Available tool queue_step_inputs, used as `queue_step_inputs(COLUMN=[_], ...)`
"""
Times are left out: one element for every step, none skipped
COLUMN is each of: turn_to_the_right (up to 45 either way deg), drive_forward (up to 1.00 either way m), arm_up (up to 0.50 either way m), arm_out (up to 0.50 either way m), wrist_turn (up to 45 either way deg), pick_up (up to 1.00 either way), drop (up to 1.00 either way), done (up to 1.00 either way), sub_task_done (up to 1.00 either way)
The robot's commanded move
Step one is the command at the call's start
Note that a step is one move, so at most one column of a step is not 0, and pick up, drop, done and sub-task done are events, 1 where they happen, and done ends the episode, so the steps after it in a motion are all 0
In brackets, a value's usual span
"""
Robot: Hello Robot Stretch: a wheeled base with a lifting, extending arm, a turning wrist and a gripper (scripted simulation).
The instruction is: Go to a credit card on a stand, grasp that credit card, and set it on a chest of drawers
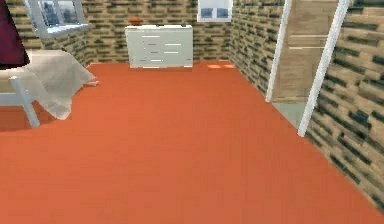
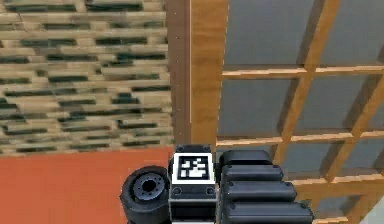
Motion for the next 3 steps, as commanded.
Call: queue_step_inputs(turn_to_the_right=[27.0,0.0,-36.0], drive_forward=[0.0,0.3,0.0], arm_up=[0.0,0.0,0.0], arm_out=[0.0,0.0,0.0], wrist_turn=[0.0,0.0,0.0], pick_up=[0.0,0.0,0.0], drop=[0.0,0.0,0.0], done=[0.0,0.0,0.0], sub_task_done=[0.0,0.0,0.0])
